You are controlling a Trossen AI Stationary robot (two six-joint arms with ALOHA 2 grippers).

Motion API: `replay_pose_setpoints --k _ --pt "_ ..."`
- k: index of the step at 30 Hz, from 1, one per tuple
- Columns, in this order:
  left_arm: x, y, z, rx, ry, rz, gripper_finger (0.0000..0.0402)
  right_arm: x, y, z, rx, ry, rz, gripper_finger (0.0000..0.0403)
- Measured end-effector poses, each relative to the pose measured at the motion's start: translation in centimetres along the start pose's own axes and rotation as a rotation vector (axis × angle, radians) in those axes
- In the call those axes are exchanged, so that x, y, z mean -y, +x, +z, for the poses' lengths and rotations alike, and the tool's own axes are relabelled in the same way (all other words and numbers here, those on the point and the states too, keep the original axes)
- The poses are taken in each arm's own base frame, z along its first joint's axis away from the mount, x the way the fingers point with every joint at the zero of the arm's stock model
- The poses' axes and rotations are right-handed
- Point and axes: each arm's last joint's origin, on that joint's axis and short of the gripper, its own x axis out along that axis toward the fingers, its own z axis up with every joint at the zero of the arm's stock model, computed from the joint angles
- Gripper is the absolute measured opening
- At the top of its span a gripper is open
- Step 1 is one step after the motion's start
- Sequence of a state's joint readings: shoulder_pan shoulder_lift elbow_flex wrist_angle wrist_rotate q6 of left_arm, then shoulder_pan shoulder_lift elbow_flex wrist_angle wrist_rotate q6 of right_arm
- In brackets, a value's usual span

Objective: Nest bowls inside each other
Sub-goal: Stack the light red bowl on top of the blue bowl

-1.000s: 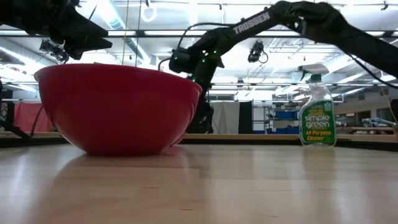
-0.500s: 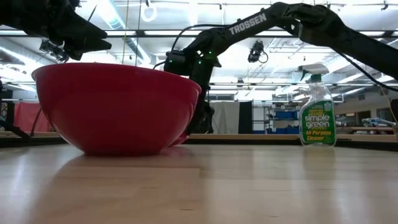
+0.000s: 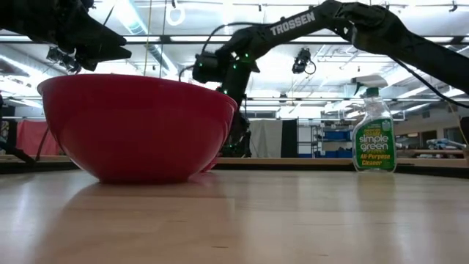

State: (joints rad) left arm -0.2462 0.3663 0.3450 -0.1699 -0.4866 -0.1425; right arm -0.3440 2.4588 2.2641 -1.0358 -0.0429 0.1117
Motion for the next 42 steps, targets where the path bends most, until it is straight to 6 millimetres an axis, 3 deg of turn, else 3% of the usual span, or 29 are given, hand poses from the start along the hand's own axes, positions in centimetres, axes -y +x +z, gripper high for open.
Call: replay_pose_setpoints --k 6,13,17,24,31,36,42 --pt "0.0 0.0 0.0 0.0 0.0 0.001 0.0215 -1.1 -1.9 0.7 0.036 -0.06 0.009 0.0007" --pt "0.0 0.0 0.0 0.0 0.0 0.001 0.0215 -0.7 -2.0 1.0 0.062 -0.023 -0.01 0.0016" --pt "0.0 0.0 0.0 0.0 -0.001 0.001 0.0215 0.4 -2.1 1.6 0.116 0.007 -0.012 0.0056" --pt "0.0 0.0 0.0 -0.003 -0.027 -0.015 0.0215 3.2 -1.1 2.1 0.157 0.132 -0.024 0.0175" --pt "0.1 0.0 0.0 -0.008 -0.03 -0.045 0.0215 2.5 -0.1 2.1 0.166 0.172 -0.045 0.0261" --pt "0.1 0.0 0.0 -0.008 -0.031 -0.046 0.0215 3.1 0.7 1.8 0.119 0.261 -0.045 0.028" --pt "0.1 0.0 0.0 -0.008 -0.03 -0.046 0.0215 2.9 0.7 1.6 0.093 0.274 -0.009 0.026"
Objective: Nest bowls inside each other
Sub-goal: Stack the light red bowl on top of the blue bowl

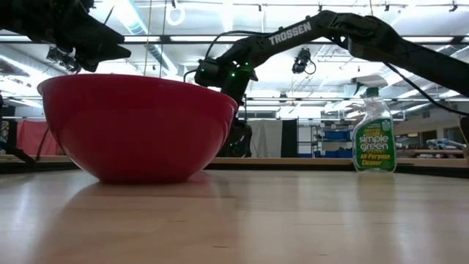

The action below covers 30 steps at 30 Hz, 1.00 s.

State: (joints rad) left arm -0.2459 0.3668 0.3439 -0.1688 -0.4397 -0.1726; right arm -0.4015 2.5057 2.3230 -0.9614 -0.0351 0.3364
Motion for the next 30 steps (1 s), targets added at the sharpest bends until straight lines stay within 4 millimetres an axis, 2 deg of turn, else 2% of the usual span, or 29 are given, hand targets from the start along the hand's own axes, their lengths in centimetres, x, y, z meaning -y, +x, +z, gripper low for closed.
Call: replay_pose_setpoints --k 6,17,20,30 --pt "0.0 0.0 0.0 0.0 0.0 0.0 0.0215 0.3 0.0 0.0 -0.015 -0.018 0.011 0.02" --pt "0.0 0.0 0.0 -0.002 0.009 0.001 0.0215 0.3 0.0 -0.1 -0.032 -0.156 0.054 0.0016" --pt "0.0 0.0 -0.2 -0.017 0.017 0.003 0.0215 0.1 -0.5 -0.3 -0.052 -0.192 0.046 0.0012" --pt "-0.1 0.0 -0.4 -0.037 0.036 0.006 0.0215 -2.0 -5.1 -1.1 -0.044 -0.311 -0.009 0.0004"
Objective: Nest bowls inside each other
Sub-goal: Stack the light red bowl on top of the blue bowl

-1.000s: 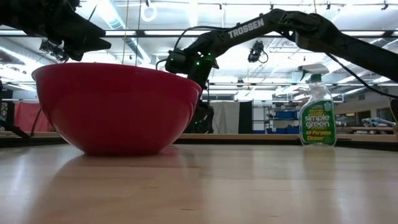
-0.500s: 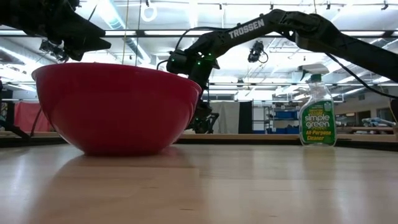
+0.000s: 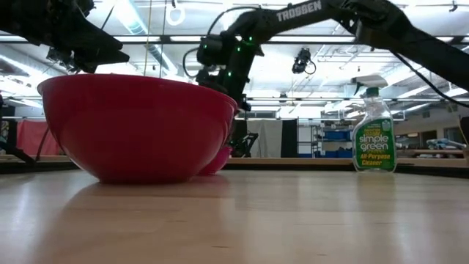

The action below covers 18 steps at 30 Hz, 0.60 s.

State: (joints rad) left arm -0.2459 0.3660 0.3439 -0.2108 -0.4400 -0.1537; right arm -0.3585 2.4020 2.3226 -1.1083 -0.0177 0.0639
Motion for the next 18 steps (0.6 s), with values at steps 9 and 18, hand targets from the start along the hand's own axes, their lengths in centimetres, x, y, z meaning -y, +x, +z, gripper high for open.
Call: replay_pose_setpoints --k 9,18 --pt "0.0 0.0 0.0 -0.001 0.011 0.0 0.0215 -0.6 -0.4 0.0 0.016 -0.357 0.058 0.0044" --pt "0.1 0.0 -0.1 -0.009 -0.034 -0.023 0.0215 -1.4 -0.3 0.1 0.048 -0.822 0.059 0.019"
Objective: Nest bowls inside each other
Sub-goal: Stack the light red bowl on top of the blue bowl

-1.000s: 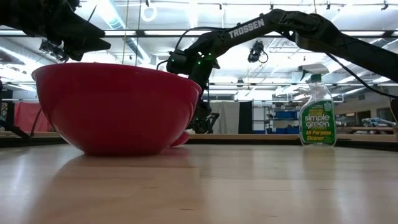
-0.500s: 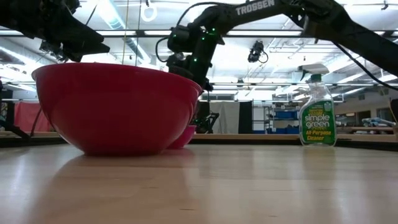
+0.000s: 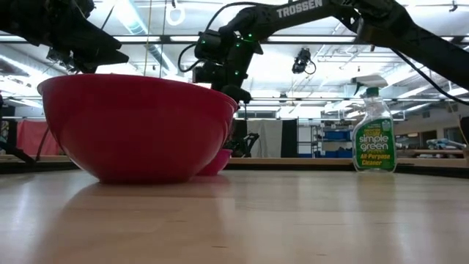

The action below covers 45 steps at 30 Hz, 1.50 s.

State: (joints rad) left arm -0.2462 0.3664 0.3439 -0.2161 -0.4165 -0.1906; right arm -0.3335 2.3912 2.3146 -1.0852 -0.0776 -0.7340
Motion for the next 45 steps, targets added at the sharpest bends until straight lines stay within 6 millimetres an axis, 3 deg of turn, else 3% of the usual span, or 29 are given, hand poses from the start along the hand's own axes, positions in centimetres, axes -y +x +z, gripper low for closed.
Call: replay_pose_setpoints --k 4,7,11,14,18,22,27,36,45 --pt "0.0 0.0 0.0 0.0 -0.001 -0.003 0.0215 0.5 0.0 -0.2 -0.013 -0.172 -0.046 0.0252" --pt "0.0 0.0 0.0 0.0 -0.003 -0.002 0.0215 0.6 0.0 -0.2 -0.013 -0.232 -0.053 0.0274" --pt "-0.1 0.2 0.0 0.002 -0.026 0.04 0.0215 0.3 1.0 0.0 -0.015 -0.186 -0.035 0.0276" --pt "-0.6 0.6 0.1 0.009 -0.023 0.189 0.0213 -0.7 1.7 0.5 -0.058 -0.143 -0.04 0.0267" --pt "-1.9 1.6 2.0 -0.009 -0.028 0.322 0.0193 -2.2 0.0 1.5 -0.135 -0.124 -0.103 0.0245" --pt "-3.9 3.1 3.4 -0.072 -0.058 0.361 0.017 -3.5 -2.5 1.8 -0.194 -0.028 -0.129 0.0218" --pt "-7.6 5.3 2.6 -0.211 -0.132 0.4 0.0156 -4.1 -4.9 1.1 -0.245 0.174 -0.136 0.0178" --pt "-14.6 8.3 2.2 -0.35 -0.294 0.364 0.0156 -6.6 -5.5 2.5 -0.265 0.222 -0.149 0.0119" --pt "-18.5 12.8 2.2 -0.555 -0.361 0.311 0.0178 -9.1 -7.6 3.1 -0.3 0.281 -0.16 0.0106"
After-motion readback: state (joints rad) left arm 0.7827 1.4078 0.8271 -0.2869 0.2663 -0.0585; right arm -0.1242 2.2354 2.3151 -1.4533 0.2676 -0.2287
